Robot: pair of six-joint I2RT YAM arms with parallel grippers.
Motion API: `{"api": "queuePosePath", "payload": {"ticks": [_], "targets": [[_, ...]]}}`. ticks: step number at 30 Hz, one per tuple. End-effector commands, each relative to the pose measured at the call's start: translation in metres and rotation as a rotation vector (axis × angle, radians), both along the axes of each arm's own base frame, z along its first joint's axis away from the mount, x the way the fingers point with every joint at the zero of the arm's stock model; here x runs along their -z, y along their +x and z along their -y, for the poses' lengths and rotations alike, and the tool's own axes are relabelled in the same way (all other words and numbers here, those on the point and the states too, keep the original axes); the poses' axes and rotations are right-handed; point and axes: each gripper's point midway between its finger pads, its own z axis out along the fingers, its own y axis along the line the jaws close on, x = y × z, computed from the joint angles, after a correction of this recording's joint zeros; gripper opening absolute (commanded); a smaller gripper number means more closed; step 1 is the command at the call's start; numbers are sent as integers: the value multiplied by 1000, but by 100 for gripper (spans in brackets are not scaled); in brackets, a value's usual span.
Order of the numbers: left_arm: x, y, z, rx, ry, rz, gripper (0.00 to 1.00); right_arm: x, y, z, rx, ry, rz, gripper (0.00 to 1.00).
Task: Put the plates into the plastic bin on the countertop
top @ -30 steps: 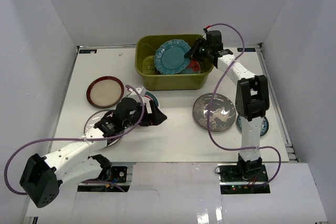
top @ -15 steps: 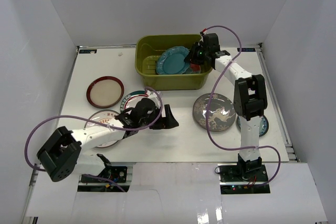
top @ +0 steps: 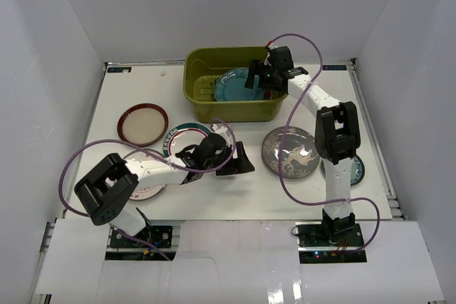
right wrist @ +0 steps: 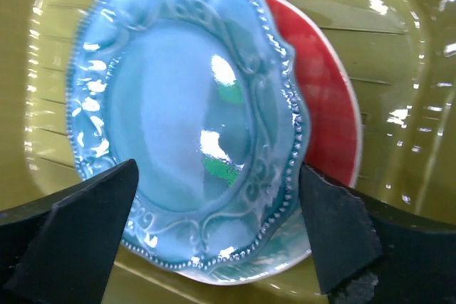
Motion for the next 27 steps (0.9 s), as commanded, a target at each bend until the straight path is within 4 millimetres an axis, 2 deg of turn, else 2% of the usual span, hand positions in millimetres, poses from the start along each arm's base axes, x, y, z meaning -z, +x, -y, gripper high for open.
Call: {"api": "queuePosePath", "payload": {"ticks": [1, 2, 7, 15, 18, 20, 21, 22, 23, 24, 25, 26, 27], "targets": [[-15, 14, 16, -39, -66, 34, 90, -75, 9, -3, -14, -17, 189, 94], [-8, 15, 18, -43, -62, 23, 90, -80, 7, -2, -15, -20, 201, 90], [-3, 23, 33, -37, -66, 16, 89, -94, 0, -3, -37, -14, 223, 90], [6, 39, 54, -62, -59, 15, 88, -160, -18, -14, -104, 87, 337, 90], [14, 48, 59, -91, -65, 10, 86, -179, -39, -21, -152, 167, 365, 90], [22, 53, 65, -105, -63, -1, 83, -181, -57, -21, -171, 198, 360, 92], [24, 57, 67, -115, -66, -1, 82, -188, -62, -23, -177, 232, 379, 93], [32, 58, 69, -122, -56, -10, 81, -203, -77, -23, -189, 261, 409, 94], [30, 64, 74, -128, -68, 2, 78, -175, -88, -23, -190, 264, 354, 95], [32, 67, 75, -140, -65, 3, 77, -189, -108, -25, -198, 315, 372, 95], [34, 70, 77, -148, -64, 5, 75, -199, -114, -27, -206, 357, 428, 97], [38, 74, 82, -149, -67, 7, 72, -168, -127, -26, -201, 358, 371, 99], [40, 75, 84, -149, -67, 7, 70, -166, -136, -25, -197, 378, 371, 99]]}}
